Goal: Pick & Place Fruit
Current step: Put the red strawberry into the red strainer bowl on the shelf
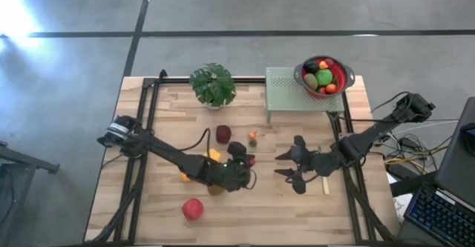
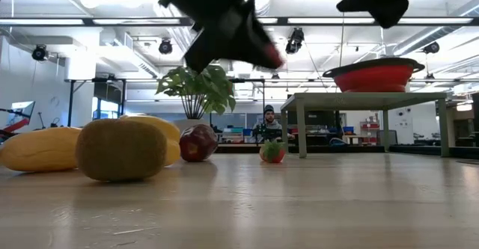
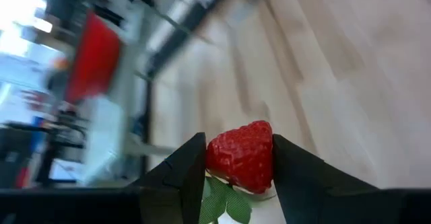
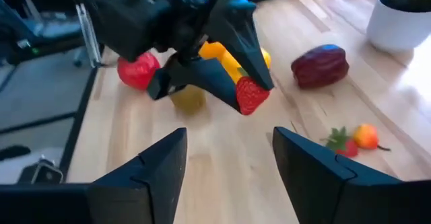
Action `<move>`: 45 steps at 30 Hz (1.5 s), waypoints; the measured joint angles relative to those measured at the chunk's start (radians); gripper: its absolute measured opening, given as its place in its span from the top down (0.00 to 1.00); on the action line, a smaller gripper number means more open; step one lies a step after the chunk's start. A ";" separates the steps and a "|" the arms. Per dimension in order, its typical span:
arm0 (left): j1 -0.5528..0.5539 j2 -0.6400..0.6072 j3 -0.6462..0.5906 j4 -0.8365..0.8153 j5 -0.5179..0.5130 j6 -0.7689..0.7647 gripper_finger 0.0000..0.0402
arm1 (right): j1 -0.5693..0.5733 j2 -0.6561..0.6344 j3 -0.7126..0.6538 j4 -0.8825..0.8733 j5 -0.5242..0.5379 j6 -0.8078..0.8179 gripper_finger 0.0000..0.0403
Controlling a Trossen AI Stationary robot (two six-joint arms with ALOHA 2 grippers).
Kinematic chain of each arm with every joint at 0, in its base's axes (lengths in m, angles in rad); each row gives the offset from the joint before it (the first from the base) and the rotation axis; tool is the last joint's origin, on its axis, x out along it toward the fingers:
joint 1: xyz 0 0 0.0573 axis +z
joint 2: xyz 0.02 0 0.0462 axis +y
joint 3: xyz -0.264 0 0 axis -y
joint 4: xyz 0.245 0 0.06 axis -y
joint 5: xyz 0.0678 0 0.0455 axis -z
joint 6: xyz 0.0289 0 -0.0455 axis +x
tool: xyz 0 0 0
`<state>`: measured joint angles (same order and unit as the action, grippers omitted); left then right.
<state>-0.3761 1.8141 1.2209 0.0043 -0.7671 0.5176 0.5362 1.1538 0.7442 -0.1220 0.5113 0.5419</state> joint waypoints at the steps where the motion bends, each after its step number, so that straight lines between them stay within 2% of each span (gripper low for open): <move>1: -0.004 0.000 0.000 0.050 -0.012 0.025 0.63 | 0.000 0.000 -0.015 0.037 0.006 -0.008 0.46; 4: -0.012 0.000 0.000 0.209 -0.017 0.114 0.63 | 0.001 0.000 -0.041 0.106 0.014 -0.032 0.44; 8: -0.013 0.000 0.000 0.375 -0.015 0.239 0.63 | 0.000 0.000 -0.042 0.114 0.019 -0.036 0.43; 13: -0.010 0.000 0.001 0.504 0.104 0.349 0.62 | 0.000 0.000 -0.035 0.138 0.091 -0.067 0.40; 17: -0.003 0.000 0.002 0.541 0.114 0.443 0.62 | 0.001 0.000 -0.035 0.208 0.095 -0.103 0.38; 23: 0.015 0.003 0.002 0.573 0.146 0.501 0.62 | -0.003 0.001 -0.034 0.287 0.098 -0.147 0.38; 32: 0.033 0.003 0.035 0.607 0.149 0.593 0.62 | -0.042 0.012 -0.034 0.331 0.095 -0.162 0.46; 38: 0.045 0.003 0.051 0.608 0.150 0.617 0.62 | -0.053 0.013 -0.034 0.388 0.093 -0.228 0.50; 45: 0.048 0.003 0.051 0.606 0.152 0.633 0.62 | -0.053 0.013 -0.034 0.390 0.091 -0.236 0.62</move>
<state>-0.3283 1.8172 1.2716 0.6101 -0.6149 1.1508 0.4835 1.1671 0.7105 0.2676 0.6025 0.3061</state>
